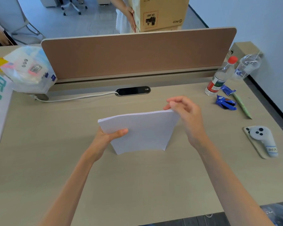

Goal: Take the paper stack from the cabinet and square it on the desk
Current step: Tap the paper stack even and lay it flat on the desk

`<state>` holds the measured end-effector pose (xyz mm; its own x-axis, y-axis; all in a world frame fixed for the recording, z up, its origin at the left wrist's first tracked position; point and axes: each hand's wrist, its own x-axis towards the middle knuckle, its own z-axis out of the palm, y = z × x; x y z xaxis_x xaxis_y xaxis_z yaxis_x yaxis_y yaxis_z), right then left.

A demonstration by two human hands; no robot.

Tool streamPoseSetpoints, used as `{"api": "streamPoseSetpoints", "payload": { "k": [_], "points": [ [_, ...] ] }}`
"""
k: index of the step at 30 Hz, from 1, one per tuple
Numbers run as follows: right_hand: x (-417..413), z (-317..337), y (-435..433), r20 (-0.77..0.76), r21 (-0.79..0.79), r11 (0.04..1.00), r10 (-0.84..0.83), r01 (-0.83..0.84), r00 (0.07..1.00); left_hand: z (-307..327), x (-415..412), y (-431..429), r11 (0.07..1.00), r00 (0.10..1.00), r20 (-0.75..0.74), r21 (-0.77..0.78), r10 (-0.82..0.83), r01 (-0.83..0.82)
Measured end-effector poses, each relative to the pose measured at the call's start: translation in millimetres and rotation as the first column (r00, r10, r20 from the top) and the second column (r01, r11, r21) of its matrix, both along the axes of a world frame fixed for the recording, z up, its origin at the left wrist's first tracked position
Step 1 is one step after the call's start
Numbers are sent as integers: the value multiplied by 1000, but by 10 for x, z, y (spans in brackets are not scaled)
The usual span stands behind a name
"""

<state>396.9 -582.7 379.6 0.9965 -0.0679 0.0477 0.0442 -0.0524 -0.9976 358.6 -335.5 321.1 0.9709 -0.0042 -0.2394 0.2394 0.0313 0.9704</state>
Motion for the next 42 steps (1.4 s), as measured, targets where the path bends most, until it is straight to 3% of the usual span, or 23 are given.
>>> {"api": "streamPoseSetpoints", "payload": {
  "k": [3, 7, 10, 14, 18, 21, 25, 30, 38, 42],
  "points": [
    [-15, -10, -18, 45, -5, 1000, -12, 13, 999, 12, -19, 17, 1000, 999, -32, 7, -27, 28],
    [-46, -32, 1, -2, -144, 988, 59, -58, 998, 23, -37, 25, 999, 997, -59, 5, -48, 49],
    [-34, 20, -94, -37, -105, 982, 156, -159, 987, 36, -41, 48, 998, 996, -76, 24, -56, 58],
    [5, 14, -332, -252, -101, 831, 511, -547, 822, 132, -51, 155, 984, 983, -86, 57, -164, 169],
    [40, -77, -368, -371, -140, 716, 602, -684, 707, 373, 7, 218, 915, 928, -49, 151, -370, 373],
    [51, -176, -290, -372, -136, 716, 604, -685, 705, 432, 35, 164, 901, 917, -58, 169, -396, 400],
    [2, -354, -236, -393, -43, 827, 502, -560, 771, 261, -3, 109, 972, 972, -109, 88, -207, 217],
    [-27, -455, -37, -365, -14, 900, 401, -436, 840, 160, -28, 40, 988, 985, -115, 77, -126, 136],
    [172, -351, 637, -331, 60, 837, 530, -543, 780, 320, 39, 691, 1000, 991, -135, -10, -11, 10],
    [341, -534, 1121, -374, 98, 829, 543, -551, 751, 234, 137, 1139, 999, 977, -215, -50, 8, -19]
  ]
}}
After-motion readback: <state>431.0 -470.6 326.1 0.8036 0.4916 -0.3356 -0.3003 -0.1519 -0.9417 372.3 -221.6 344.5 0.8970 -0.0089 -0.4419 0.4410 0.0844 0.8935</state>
